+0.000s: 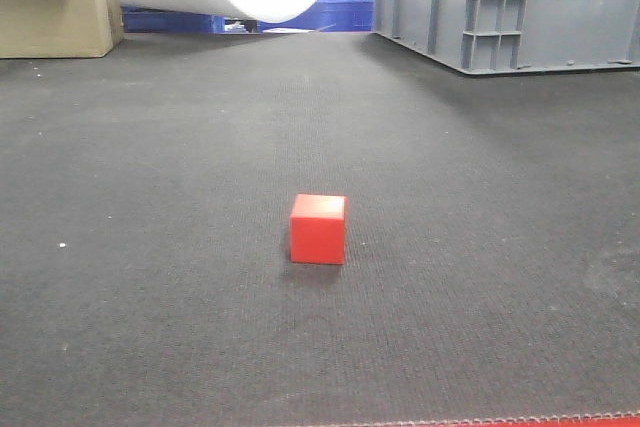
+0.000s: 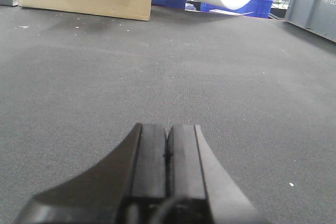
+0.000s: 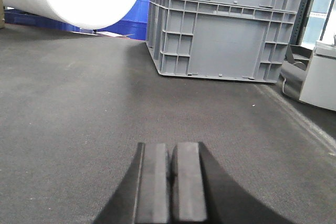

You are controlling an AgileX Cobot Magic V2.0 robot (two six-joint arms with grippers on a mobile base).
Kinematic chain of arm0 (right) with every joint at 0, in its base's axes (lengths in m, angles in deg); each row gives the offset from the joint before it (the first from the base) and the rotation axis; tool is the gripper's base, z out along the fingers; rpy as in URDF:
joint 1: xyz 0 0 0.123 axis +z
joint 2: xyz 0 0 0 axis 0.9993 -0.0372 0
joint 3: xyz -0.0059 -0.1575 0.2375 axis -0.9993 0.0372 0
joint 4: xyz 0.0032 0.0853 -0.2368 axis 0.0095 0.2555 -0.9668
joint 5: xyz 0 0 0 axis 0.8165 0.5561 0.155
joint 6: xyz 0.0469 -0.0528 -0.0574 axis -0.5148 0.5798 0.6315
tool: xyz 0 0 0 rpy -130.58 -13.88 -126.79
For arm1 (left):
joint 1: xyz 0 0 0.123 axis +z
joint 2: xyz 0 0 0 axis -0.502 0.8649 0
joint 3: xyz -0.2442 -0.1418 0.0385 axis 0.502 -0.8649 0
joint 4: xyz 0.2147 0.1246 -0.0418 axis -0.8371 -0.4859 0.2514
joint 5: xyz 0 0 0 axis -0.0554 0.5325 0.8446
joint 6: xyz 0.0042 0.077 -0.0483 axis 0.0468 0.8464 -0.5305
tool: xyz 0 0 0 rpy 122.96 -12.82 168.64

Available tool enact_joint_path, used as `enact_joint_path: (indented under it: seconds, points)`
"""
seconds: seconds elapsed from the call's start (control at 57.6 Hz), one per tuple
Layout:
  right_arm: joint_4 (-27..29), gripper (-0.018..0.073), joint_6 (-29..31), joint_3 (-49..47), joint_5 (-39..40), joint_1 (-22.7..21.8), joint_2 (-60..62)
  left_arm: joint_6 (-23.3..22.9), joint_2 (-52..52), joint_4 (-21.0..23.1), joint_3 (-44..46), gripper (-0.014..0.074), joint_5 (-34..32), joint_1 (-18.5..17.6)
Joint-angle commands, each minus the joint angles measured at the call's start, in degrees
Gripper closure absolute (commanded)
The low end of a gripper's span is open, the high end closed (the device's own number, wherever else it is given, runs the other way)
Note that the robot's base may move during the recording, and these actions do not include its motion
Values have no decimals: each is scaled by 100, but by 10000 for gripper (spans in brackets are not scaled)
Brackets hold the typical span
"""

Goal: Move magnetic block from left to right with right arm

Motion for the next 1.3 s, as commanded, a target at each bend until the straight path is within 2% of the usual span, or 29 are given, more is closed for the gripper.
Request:
enact_joint_path:
  seconds: [0.0,0.504,0.66,1.285]
  points:
    - [-62,505,-29,30,456,-33,121,-10,-43,16,-48,713,-482,0]
    - [-51,505,-35,30,450,-33,121,-10,-43,16,-48,713,-482,0]
    - [212,505,-148,30,403,-33,121,-10,-43,16,-48,713,-482,0]
    - [207,505,-148,30,388,-33,121,-10,-43,16,-48,713,-482,0]
